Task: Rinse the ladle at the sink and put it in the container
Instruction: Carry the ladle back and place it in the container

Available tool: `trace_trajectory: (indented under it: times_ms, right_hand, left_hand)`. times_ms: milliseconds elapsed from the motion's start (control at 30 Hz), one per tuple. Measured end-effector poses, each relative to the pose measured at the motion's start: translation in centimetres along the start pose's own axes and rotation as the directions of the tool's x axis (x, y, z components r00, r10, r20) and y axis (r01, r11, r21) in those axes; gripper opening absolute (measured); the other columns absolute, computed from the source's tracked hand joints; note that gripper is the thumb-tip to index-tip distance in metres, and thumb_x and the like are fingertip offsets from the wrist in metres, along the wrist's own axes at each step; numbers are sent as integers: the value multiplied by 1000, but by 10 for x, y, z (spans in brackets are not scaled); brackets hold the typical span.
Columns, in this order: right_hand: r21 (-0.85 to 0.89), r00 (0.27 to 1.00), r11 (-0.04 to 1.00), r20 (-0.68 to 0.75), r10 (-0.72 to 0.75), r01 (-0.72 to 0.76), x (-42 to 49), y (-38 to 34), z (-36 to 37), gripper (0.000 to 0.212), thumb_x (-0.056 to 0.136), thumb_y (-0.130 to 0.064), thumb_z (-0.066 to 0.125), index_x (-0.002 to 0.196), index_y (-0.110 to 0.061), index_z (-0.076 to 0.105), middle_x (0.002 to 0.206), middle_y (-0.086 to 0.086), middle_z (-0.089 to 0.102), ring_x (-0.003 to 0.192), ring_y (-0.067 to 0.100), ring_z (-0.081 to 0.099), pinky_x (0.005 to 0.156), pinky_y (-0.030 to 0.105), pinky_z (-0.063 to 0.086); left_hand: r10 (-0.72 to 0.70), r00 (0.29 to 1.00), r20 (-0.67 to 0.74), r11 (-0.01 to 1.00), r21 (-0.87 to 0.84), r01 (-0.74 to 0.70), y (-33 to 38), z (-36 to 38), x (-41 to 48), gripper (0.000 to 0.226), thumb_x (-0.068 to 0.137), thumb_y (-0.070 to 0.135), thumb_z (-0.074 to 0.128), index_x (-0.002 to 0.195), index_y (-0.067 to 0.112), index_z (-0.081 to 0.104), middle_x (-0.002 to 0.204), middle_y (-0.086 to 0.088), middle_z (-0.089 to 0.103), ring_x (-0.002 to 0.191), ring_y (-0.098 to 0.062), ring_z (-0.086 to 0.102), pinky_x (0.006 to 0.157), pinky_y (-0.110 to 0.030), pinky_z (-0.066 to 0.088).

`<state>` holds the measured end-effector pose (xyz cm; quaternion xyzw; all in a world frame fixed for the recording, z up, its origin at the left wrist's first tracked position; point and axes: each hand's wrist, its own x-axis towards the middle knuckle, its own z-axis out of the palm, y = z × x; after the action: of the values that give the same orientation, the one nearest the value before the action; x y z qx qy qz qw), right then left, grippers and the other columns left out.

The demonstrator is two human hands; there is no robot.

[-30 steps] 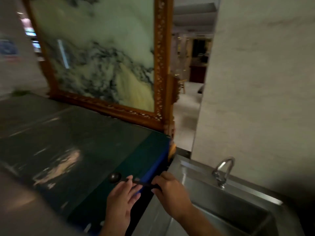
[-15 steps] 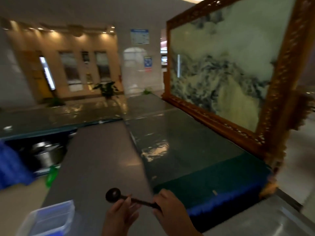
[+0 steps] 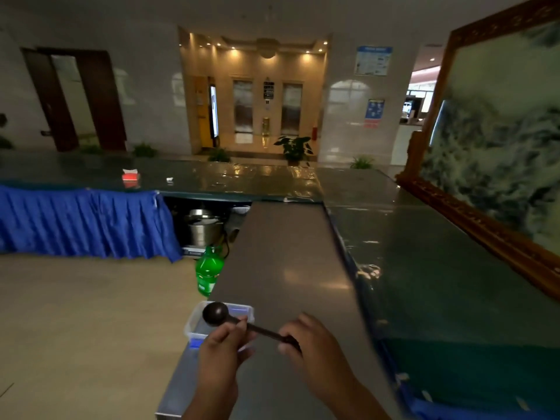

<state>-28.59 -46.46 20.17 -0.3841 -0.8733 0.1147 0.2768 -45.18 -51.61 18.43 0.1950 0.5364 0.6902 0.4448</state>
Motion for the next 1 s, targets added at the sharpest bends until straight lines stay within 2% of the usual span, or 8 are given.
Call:
trace_trajectory:
  times_ms: [100,233,433,567,667,800,1000]
  right_hand:
    - [24,1000,1000,-2,-3,3,26,-32,30,15,82,-34,61,93,-25,62,95,-7,54,94,10,52,82,29,44]
    - [58,999,998,-2,32,-32,64,-72,71,11,80,-29,60,91,-26,63,94,-9,54,92,9,52,79,25,44]
    - [60,995,993,-25,100,-99,96,-104,113,13,81,-23,63,92,-29,64,92,-14,49,90,3,49,74,18,40]
    - [19,990,990,-26,141,-141,113,-94,131,11,82,-22,63,91,-28,65,93,-13,50,90,1,47,73,12,35]
    - [-3,987,988,-17,157,-157,124,-78,140,12,81,-18,63,90,-25,66,93,-8,56,91,6,49,74,16,36]
    - [-3,987,987,-6,163,-163,149,-44,154,9,83,-17,62,90,-23,64,91,-5,56,88,11,50,72,20,40]
    - [22,986,986,13,163,-163,180,1,173,14,80,-15,68,93,-19,66,92,-1,58,88,16,54,72,27,49]
  left_hand:
    - [12,1000,-24,1000,-15,-12,19,-40,24,15,91,8,62,77,7,69,80,-13,72,74,-19,72,58,-29,51]
    - [4,1000,7,999,-34,-4,46,-91,60,27,91,10,62,65,13,68,78,-6,75,72,-16,74,56,-25,52]
    - [-37,999,29,999,-32,38,66,-132,100,20,92,9,62,76,11,72,82,-2,78,69,-16,73,52,-24,55]
    - [-79,995,54,997,-20,80,60,-134,126,14,93,10,60,86,8,72,76,-7,77,71,-17,75,53,-23,56]
    - [-121,991,60,992,-15,122,52,-128,145,13,94,11,60,89,5,71,77,-9,78,76,-21,76,55,-24,58]
    - [-178,983,47,983,-26,180,40,-112,181,14,94,11,59,95,3,71,85,-14,78,84,-25,76,61,-29,59]
    - [-223,975,-13,975,0,223,25,-83,234,15,95,13,59,92,3,70,85,-16,77,83,-26,76,65,-31,60]
